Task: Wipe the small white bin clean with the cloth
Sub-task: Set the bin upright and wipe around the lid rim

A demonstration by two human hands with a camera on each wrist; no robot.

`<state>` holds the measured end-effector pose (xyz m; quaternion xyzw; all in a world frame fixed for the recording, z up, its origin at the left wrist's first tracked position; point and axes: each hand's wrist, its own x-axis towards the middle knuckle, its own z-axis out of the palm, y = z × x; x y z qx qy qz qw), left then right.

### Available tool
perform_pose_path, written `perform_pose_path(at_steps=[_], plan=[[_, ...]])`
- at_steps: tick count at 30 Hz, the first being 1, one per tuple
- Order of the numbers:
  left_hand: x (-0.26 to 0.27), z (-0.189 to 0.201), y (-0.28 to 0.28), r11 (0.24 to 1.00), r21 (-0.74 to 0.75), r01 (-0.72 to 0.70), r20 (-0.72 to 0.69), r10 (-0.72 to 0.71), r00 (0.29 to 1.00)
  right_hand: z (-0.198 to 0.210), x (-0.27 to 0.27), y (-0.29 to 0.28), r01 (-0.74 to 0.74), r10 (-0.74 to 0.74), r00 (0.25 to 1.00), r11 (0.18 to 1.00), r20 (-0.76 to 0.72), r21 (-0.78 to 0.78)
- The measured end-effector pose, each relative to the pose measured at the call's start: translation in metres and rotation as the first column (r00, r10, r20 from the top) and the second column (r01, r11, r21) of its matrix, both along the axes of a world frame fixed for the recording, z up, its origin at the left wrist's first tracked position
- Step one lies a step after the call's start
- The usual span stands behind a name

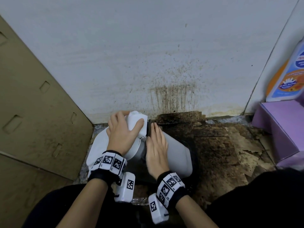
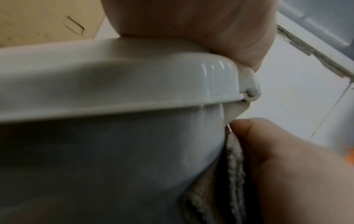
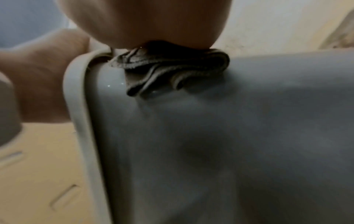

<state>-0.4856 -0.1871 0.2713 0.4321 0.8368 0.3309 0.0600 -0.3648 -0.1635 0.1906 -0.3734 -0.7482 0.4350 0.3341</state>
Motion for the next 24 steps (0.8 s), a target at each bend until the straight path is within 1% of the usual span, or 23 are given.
perform_pose_path(at_steps=[3, 6, 8, 10, 12, 14, 17, 20, 22, 24], plan=[[0.000, -0.002, -0.004, 1.000, 0.016, 0.024, -0.005, -0.024, 1.000, -0.012, 0.011, 0.004, 0.012, -0.016, 0.999, 0.994, 0.043, 0.104], [-0.006, -0.001, -0.007, 1.000, 0.022, 0.015, 0.013, -0.015, 1.000, -0.037, 0.025, 0.014, -0.016, 0.012, 0.999, 0.996, 0.048, 0.090], [-0.010, 0.000, -0.008, 1.000, 0.024, 0.004, 0.027, -0.005, 1.000, -0.061, 0.039, 0.023, -0.005, 0.004, 0.998, 1.000, 0.067, 0.029], [-0.011, 0.000, -0.009, 1.000, 0.031, 0.001, 0.030, -0.002, 1.000, -0.085, 0.056, 0.033, 0.063, -0.054, 0.994, 0.994, 0.095, -0.092], [-0.010, 0.000, -0.008, 0.999, 0.031, 0.009, 0.029, -0.010, 1.000, -0.103, 0.069, 0.040, 0.157, -0.129, 0.982, 0.964, 0.140, -0.214], [-0.008, 0.000, -0.007, 1.000, 0.025, 0.014, 0.022, -0.015, 1.000, -0.112, 0.075, 0.044, 0.231, -0.188, 0.967, 0.931, 0.169, -0.284], [-0.007, 0.000, -0.006, 1.000, 0.022, 0.009, 0.014, -0.010, 1.000, -0.113, 0.070, 0.046, 0.293, -0.236, 0.949, 0.905, 0.209, -0.308], [-0.008, 0.001, -0.005, 1.000, 0.013, 0.002, 0.014, -0.002, 1.000, -0.101, 0.054, 0.040, 0.345, -0.272, 0.926, 0.891, 0.264, -0.294], [-0.007, 0.001, -0.005, 1.000, 0.004, 0.009, 0.004, -0.009, 1.000, -0.087, 0.042, 0.031, 0.358, -0.299, 0.926, 0.888, 0.231, -0.288], [-0.006, 0.001, -0.004, 1.000, 0.000, 0.015, -0.004, -0.015, 1.000, -0.063, 0.028, 0.019, 0.321, -0.290, 0.945, 0.913, 0.153, -0.253]])
